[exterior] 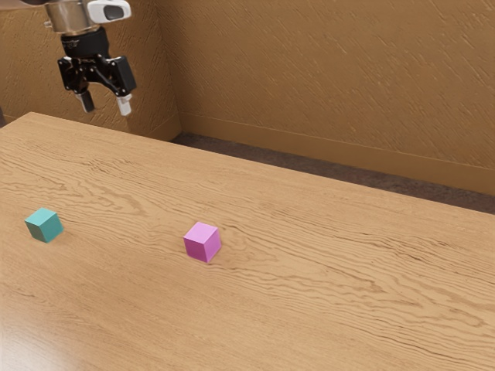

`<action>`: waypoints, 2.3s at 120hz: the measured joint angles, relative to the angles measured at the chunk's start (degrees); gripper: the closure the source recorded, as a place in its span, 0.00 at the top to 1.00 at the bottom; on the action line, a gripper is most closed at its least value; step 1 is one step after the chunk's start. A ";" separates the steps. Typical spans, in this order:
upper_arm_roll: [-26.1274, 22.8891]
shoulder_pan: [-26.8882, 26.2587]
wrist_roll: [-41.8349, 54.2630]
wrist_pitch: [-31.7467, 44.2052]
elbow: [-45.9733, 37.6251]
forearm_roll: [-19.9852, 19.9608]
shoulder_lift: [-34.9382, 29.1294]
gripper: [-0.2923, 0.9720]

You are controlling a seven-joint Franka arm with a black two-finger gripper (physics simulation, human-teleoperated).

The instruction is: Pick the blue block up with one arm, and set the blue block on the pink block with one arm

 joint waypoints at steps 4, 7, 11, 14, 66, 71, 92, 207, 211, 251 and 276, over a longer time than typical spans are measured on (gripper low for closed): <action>-0.03 0.10 -0.01 -0.01 -0.01 0.03 -0.04 0.77; -0.04 0.16 -0.02 -0.02 0.00 0.04 -0.04 0.77; -0.05 0.23 -0.02 -0.03 0.03 0.08 -0.04 0.77; -0.05 0.28 0.00 -0.04 0.05 0.09 -0.03 0.77; -4.90 -1.42 0.16 -8.95 15.82 3.57 -2.23 0.77; -6.20 -2.39 0.14 -9.58 15.79 5.64 -1.59 0.77; -6.63 -8.30 0.21 -8.82 15.84 12.02 3.47 0.77; 11.07 10.52 15.64 27.53 -19.30 8.38 13.84 0.77; 12.19 10.27 16.62 28.65 -20.24 8.32 13.65 0.77; 14.51 13.71 26.29 35.83 -19.68 6.49 17.54 0.77; 14.12 16.05 31.09 37.50 -17.82 5.46 19.42 0.77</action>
